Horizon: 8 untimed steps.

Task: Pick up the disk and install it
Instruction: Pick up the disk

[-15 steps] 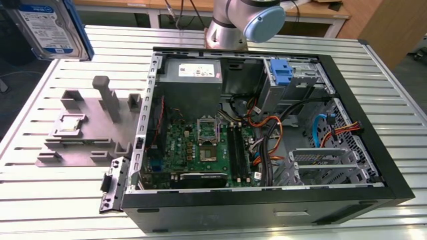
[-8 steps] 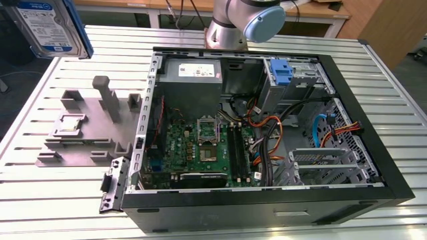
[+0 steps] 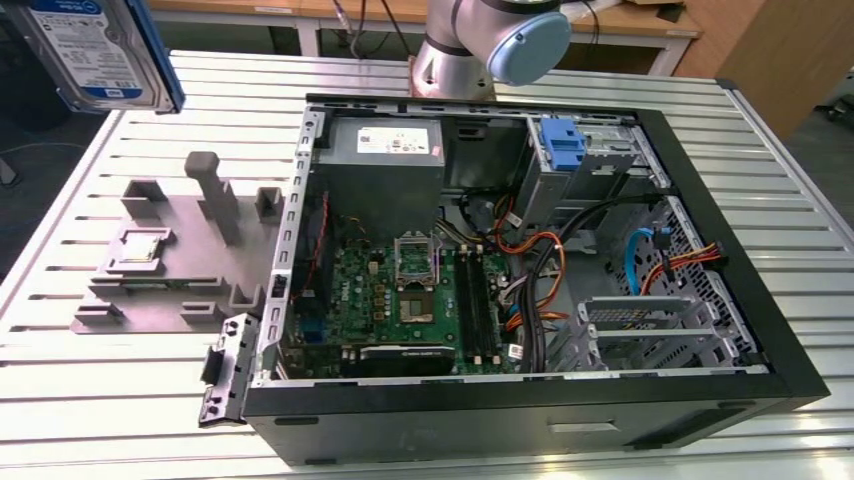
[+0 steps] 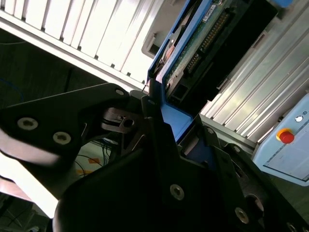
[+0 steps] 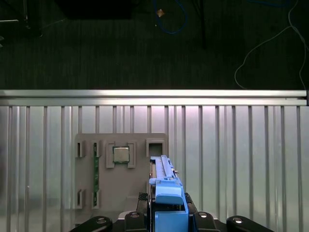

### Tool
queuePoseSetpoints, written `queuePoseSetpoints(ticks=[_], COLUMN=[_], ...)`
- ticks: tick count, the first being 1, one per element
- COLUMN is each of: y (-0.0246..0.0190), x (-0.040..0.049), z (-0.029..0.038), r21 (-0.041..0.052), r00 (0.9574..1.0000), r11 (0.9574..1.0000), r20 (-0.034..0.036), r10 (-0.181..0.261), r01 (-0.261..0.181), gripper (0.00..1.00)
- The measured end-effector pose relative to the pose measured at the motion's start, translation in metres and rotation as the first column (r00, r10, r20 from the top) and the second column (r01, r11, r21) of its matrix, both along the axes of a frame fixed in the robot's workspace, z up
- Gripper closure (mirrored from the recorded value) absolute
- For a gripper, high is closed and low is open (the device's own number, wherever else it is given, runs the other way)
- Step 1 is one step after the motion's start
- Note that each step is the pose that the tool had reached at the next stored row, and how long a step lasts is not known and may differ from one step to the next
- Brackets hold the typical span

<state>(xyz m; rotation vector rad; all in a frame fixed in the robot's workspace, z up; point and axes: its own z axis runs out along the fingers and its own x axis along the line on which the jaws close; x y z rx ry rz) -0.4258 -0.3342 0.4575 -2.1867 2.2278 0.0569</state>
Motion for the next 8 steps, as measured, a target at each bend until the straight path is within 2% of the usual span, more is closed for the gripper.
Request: queuePoseSetpoints(ticks=[8], y=[0.0], x=[0.0], z=[0.0059], r21=[-0.0003], r00=[1.0], r11=[1.0], r20=[0.0], r10=[0.0], r01=[0.0], gripper=[0.63])
